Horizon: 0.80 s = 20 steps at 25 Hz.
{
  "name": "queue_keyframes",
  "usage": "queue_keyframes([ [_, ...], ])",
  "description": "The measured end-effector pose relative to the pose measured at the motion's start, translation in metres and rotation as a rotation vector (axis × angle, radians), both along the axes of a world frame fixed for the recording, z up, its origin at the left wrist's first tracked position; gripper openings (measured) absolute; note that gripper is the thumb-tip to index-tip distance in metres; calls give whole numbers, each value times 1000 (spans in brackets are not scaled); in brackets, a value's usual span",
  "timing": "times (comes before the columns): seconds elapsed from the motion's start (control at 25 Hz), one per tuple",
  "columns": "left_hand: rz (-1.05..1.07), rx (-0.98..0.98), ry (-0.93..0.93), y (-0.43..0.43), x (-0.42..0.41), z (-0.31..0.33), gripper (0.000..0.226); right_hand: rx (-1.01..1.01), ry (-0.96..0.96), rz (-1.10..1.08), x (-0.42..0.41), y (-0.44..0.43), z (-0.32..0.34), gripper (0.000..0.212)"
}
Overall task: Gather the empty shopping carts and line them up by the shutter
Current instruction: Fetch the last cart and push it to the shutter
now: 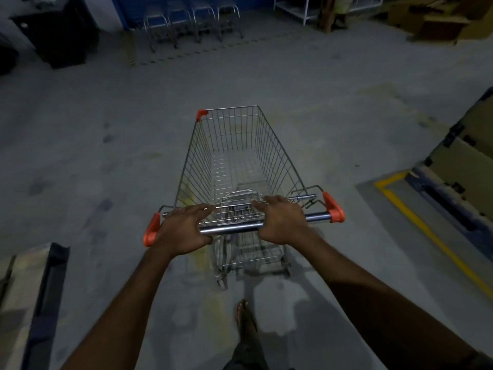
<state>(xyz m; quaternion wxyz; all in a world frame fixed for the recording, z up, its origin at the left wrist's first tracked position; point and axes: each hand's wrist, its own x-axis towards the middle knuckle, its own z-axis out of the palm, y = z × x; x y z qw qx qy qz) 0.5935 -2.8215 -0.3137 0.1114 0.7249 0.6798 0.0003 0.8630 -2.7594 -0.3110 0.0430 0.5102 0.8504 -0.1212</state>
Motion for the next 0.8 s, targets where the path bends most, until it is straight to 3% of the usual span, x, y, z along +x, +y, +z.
queue_keyframes([
  [0.36, 20, -35, -11, 146, -96, -1, 98, 30, -4, 32, -92, 144, -1, 87],
  [0.8, 36, 4, 19, 315, -139, -7, 95, -22, -45, 89, -140, 334, 6, 91],
])
